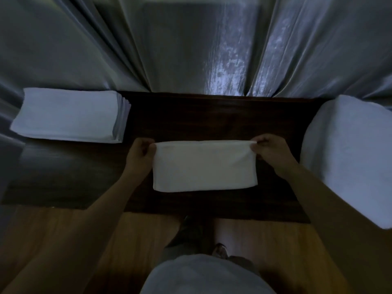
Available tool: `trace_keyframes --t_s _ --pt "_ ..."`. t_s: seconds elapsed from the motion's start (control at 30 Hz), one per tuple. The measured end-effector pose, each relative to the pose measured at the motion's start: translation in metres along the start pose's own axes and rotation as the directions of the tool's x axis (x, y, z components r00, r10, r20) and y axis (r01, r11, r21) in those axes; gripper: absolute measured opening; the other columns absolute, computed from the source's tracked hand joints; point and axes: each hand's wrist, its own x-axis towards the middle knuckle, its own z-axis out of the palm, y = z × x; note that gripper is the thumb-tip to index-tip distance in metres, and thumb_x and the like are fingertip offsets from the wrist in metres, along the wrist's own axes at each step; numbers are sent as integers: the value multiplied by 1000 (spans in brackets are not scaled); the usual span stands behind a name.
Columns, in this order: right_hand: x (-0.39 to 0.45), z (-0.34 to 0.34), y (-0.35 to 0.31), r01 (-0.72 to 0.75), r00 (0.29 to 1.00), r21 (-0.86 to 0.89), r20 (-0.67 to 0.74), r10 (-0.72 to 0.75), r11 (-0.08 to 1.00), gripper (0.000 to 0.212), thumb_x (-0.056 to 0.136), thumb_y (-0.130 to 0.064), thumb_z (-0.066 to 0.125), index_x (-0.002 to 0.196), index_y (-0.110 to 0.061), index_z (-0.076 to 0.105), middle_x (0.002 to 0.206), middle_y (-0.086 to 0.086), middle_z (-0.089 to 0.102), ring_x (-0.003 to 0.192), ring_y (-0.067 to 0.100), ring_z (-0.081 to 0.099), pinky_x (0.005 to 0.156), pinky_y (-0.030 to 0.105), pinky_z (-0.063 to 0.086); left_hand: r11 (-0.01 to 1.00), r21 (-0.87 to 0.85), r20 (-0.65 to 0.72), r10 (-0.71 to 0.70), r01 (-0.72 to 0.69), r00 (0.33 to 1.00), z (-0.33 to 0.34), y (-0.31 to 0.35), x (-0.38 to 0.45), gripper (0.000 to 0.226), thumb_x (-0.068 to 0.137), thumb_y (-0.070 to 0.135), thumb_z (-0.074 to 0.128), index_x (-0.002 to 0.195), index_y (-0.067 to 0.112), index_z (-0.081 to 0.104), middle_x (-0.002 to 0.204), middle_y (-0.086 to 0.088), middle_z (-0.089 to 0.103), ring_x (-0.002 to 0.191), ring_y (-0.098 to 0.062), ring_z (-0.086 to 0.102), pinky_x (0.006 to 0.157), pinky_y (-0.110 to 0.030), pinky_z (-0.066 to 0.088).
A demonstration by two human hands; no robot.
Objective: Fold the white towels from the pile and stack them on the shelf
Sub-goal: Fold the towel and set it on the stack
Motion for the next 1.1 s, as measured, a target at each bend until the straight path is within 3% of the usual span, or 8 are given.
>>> trace_keyframes --t_s 0.2,0.4,0.53,0.67,0.83,0.97,1.03,1.1 --pt "44 21 7 -123 992 42 -20 124 991 16 96 -10 66 111 -15 67 113 3 63 107 23 62 86 42 57 991 9 -36 -135 136 990 21 -16 40 27 101 21 58 126 12 56 115 1 57 105 -16 56 85 -32 45" --pt "57 30 22 -199 978 15 -53 200 980 23 97 -10 65 119 -10 67 119 8 63 109 28 62 91 51 57 989 11 -27 -146 146 989 27 -25 56 26 100 21 59 124 11 57 113 1 57 106 -18 56 89 -36 46" --pt "60 33 30 -224 973 16 -62 224 975 18 98 -14 63 117 -13 64 122 7 61 112 29 62 92 49 57 989 38 -30 -140 141 990 31 -28 59 15 102 24 55 116 20 54 109 4 58 100 -15 56 85 -33 44" --pt "63 37 29 -222 971 22 -88 223 975 12 99 -15 62 109 -21 62 123 8 61 113 29 60 95 50 55 988 82 -56 -122 127 991 37 -28 61 18 103 24 51 120 15 50 94 16 52 83 2 51 71 -21 39" --pt "62 41 31 -199 968 26 -150 201 980 14 97 -16 64 111 -18 62 113 3 60 113 28 60 97 48 54 986 51 -84 -155 160 984 41 -23 61 29 102 27 54 125 10 49 97 10 54 87 -6 54 67 -15 37" --pt "31 38 31 -69 978 -95 -202 49 993 38 99 -25 63 131 -9 51 98 -4 59 95 18 61 73 24 50 980 11 -70 -196 198 978 25 -13 44 45 98 39 62 131 12 45 98 14 55 86 -1 55 69 -17 42" --pt "4 38 42 137 942 -407 -227 -246 903 38 99 -28 60 129 -6 52 108 8 63 99 24 61 80 35 53 980 179 -62 -74 84 995 12 -18 22 42 97 36 63 129 13 47 109 6 58 95 -8 57 78 -21 46" --pt "-24 51 53 342 873 -644 -51 -484 684 36 97 -29 55 126 -7 57 117 17 63 107 34 59 91 47 51 895 413 14 175 -165 984 9 -29 -8 35 97 29 61 127 11 54 123 -3 57 113 -17 55 96 -36 50"
